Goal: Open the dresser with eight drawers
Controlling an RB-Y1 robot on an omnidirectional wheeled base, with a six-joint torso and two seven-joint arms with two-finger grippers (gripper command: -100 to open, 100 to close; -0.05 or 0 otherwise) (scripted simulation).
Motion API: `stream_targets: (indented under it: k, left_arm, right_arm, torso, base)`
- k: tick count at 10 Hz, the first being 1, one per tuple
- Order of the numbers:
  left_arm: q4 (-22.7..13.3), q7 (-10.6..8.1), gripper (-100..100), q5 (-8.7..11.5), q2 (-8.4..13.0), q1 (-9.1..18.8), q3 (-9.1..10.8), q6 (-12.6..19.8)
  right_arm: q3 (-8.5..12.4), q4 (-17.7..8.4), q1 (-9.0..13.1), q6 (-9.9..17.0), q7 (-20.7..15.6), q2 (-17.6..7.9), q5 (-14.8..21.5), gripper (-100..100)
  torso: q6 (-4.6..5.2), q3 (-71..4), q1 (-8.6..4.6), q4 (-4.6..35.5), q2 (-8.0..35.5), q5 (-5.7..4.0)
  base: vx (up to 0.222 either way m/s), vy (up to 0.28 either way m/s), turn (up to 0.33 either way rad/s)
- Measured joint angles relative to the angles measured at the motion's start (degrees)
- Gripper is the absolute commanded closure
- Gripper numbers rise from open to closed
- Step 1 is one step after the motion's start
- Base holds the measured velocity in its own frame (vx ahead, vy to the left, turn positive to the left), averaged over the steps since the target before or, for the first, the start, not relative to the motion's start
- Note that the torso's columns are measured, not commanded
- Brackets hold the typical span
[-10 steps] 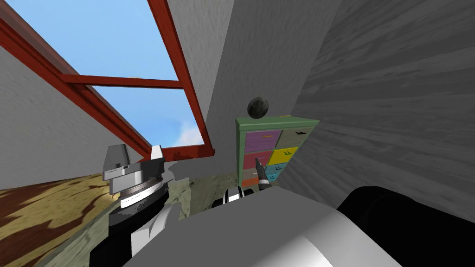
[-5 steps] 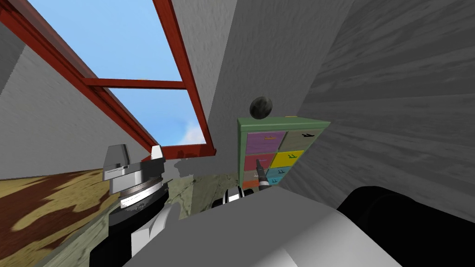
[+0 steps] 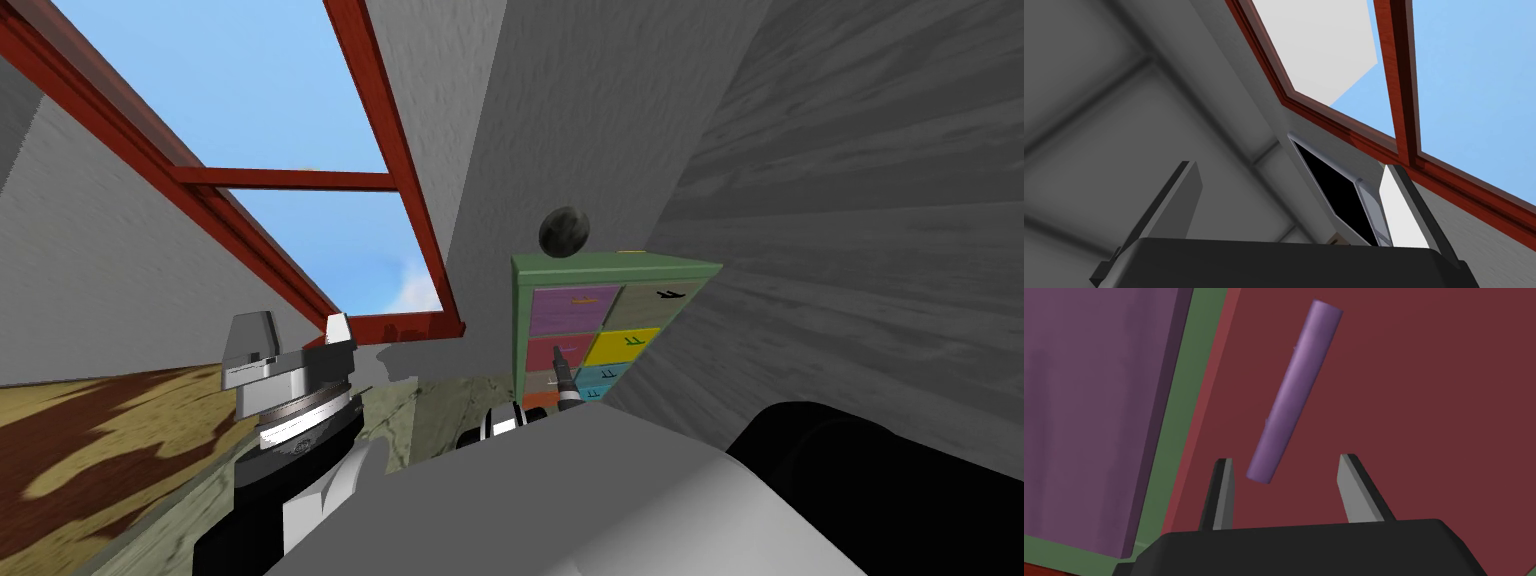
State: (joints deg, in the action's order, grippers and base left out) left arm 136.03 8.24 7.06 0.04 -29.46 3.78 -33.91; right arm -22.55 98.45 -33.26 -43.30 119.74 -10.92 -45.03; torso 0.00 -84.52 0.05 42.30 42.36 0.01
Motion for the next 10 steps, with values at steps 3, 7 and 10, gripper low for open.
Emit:
stream_targets:
  k: [3, 7, 10]
  left_arm:
    - [0.0, 0.00, 0, 0.0, 0.0, 0.0, -0.01, 0.0]
    - [0.0, 0.00, 0, 0.0, 0.0, 0.0, -0.01, 0.0]
    - [0.0, 0.00, 0, 0.0, 0.0, 0.0, 0.00, 0.0]
  right_arm:
    - [-0.3, 1.7, -0.7, -0.1, -0.1, -0.3, 0.3, 100]
    - [-0.8, 2.4, -1.5, 0.0, 0.2, -0.9, 0.5, 100]
    - [-1.2, 3.5, -2.5, 0.2, 0.1, -1.2, 0.6, -100]
  torso:
    - [0.01, 0.1, -0.27, -0.2, 0.0, -0.21]
    - [0.04, -0.1, -0.13, -0.2, -0.2, -0.11]
    - [0.04, -0.2, -0.29, -0.2, -0.4, -0.14]
  base:
    - [-0.172, 0.035, -0.026]
    - [-0.155, 0.023, -0.017]
    - [-0.100, 0.009, -0.037]
